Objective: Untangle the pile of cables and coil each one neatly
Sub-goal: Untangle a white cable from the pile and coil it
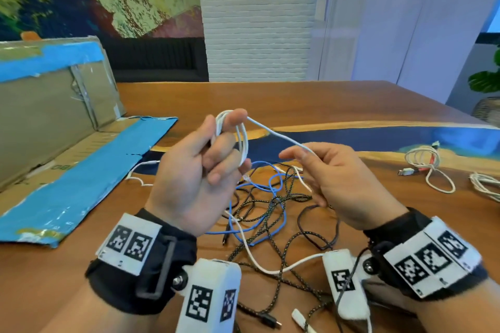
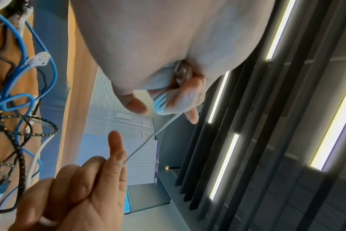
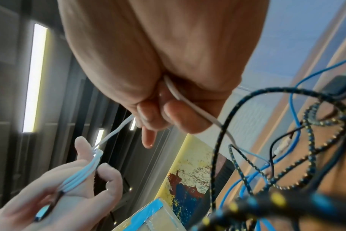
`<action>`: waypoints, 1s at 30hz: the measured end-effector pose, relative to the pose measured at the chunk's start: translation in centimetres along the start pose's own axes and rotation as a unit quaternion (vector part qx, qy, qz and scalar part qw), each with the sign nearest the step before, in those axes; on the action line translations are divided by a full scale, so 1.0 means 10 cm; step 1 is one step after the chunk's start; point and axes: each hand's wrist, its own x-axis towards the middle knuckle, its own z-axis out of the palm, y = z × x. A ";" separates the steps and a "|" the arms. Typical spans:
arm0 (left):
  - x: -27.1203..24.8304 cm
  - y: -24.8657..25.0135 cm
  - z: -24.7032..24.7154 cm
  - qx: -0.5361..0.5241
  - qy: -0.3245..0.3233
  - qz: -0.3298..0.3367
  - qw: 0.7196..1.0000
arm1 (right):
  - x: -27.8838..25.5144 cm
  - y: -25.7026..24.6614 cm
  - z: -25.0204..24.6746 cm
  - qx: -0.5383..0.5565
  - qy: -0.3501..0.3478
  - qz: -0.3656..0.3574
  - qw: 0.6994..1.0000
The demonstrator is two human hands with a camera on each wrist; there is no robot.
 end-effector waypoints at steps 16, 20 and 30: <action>0.06 0.03 0.00 -0.053 0.141 0.112 0.982 | -0.04 -0.08 0.04 -0.208 -0.065 -0.037 0.975; 0.07 -0.07 0.03 0.050 0.137 0.106 0.984 | -0.09 -0.13 0.10 -0.240 -0.174 -0.027 0.955; 0.02 -0.33 0.04 0.427 0.036 0.017 0.903 | -0.22 -0.29 0.05 -0.120 -0.169 -0.145 0.968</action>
